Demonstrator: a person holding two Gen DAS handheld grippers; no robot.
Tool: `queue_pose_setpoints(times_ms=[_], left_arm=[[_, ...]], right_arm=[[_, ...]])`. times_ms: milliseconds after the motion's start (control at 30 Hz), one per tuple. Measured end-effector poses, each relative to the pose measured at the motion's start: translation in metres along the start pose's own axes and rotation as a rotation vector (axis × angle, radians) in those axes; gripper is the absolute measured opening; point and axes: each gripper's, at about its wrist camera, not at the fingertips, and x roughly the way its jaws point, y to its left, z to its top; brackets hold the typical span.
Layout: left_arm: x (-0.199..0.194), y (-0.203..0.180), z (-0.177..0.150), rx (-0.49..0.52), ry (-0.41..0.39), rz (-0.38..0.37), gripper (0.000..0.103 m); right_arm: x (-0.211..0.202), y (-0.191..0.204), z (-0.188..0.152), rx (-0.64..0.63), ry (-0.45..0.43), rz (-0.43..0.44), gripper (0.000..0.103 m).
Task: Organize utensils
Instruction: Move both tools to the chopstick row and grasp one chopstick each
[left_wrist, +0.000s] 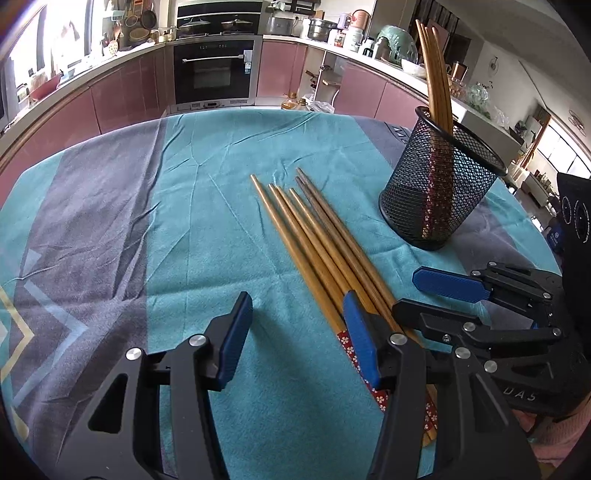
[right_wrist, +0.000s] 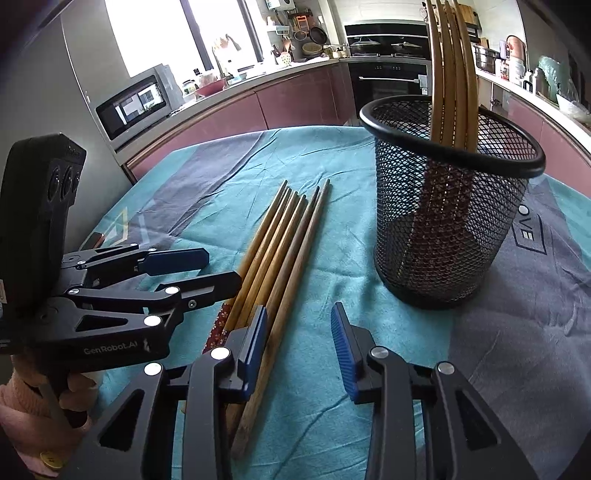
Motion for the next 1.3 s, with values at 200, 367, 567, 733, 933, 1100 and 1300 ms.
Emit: queue_pose_setpoints(times_ms=[200, 367, 567, 733, 933, 1100, 1300], left_arm=[[0.006, -0.003, 0.002, 0.015, -0.002, 0.015, 0.051], [0.006, -0.003, 0.001, 0.021, -0.002, 0.025, 0.045], [0.006, -0.001, 0.0, 0.032, -0.002, 0.03, 0.043], [0.005, 0.0, -0.001, 0.034, 0.002, 0.035, 0.038], [0.005, 0.006, 0.0, 0.023, 0.009, 0.03, 0.032], [0.006, 0.007, 0.004, 0.017, 0.014, 0.031, 0.032], [0.013, 0.008, 0.014, 0.014, 0.02, 0.033, 0.031]], right_arm=[[0.006, 0.004, 0.002, -0.009, 0.004, -0.014, 0.03], [0.006, 0.006, 0.003, -0.017, 0.005, -0.023, 0.029], [0.007, 0.006, 0.003, -0.023, 0.007, -0.03, 0.029], [0.009, 0.008, 0.004, -0.031, 0.01, -0.039, 0.029], [0.012, 0.013, 0.007, -0.049, 0.021, -0.054, 0.023], [0.02, 0.017, 0.013, -0.063, 0.029, -0.078, 0.021], [0.03, 0.016, 0.024, -0.06, 0.026, -0.093, 0.02]])
